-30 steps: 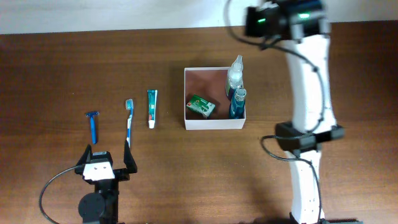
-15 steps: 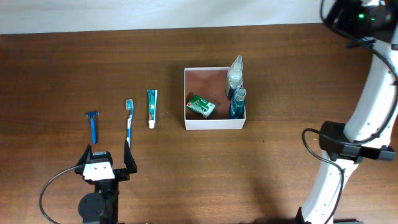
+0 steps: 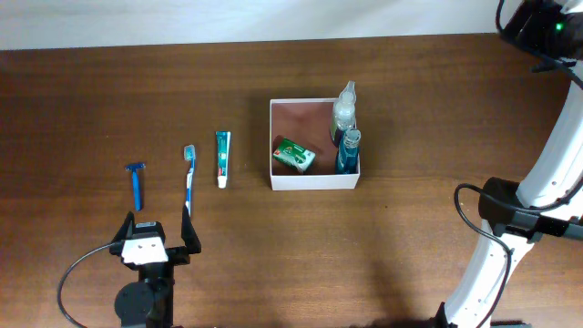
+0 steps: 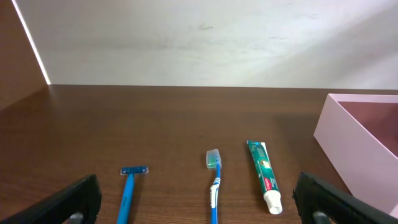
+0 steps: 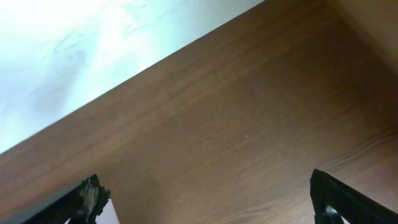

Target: Pack container

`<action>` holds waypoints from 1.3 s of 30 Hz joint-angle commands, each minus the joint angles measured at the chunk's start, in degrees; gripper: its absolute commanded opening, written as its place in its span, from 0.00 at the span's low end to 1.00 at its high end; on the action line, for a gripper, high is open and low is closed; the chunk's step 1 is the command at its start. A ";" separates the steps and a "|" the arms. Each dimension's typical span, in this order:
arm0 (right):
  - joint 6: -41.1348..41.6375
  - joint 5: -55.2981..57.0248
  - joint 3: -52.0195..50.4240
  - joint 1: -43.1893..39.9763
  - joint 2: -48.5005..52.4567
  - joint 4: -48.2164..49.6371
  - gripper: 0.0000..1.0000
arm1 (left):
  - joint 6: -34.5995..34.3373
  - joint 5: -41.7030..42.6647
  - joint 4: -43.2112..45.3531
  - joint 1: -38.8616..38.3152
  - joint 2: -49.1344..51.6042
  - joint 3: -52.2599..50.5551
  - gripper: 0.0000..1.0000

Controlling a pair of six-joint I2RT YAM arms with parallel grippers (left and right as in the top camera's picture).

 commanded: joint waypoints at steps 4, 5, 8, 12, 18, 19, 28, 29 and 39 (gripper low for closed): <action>-2.32 7.34 -0.98 0.11 1.55 -0.35 0.98 | 0.68 0.63 -0.24 -0.22 -0.33 -0.15 0.99; -2.29 7.39 -1.29 0.11 1.73 -0.35 0.98 | 0.68 0.63 -0.24 -0.22 -0.33 -0.15 0.99; -2.29 7.39 -2.25 0.22 1.95 -0.35 0.98 | 0.94 -1.07 -0.07 -0.20 -0.33 -0.17 0.99; -2.29 7.21 -3.43 0.22 1.95 -0.35 0.98 | 1.55 -3.96 0.63 -0.17 -0.33 -0.17 0.99; -2.29 7.21 -3.74 0.20 1.95 -0.35 0.98 | 1.51 -2.54 10.88 -0.17 -0.33 -0.15 0.99; -2.29 7.21 -3.74 0.20 1.95 -0.35 0.98 | 1.53 -2.36 12.90 -0.17 -0.33 -0.15 1.00; -2.29 7.21 -3.74 0.20 1.95 -0.35 0.98 | 1.51 7.76 22.25 -0.17 0.42 3.96 0.99; -2.29 7.21 -3.74 0.20 1.95 -0.35 0.99 | 1.51 8.76 22.25 -0.17 1.03 5.49 0.99; -2.29 7.21 -3.74 0.20 1.95 -0.35 0.98 | 6.14 14.97 2.34 -0.17 21.90 34.51 0.99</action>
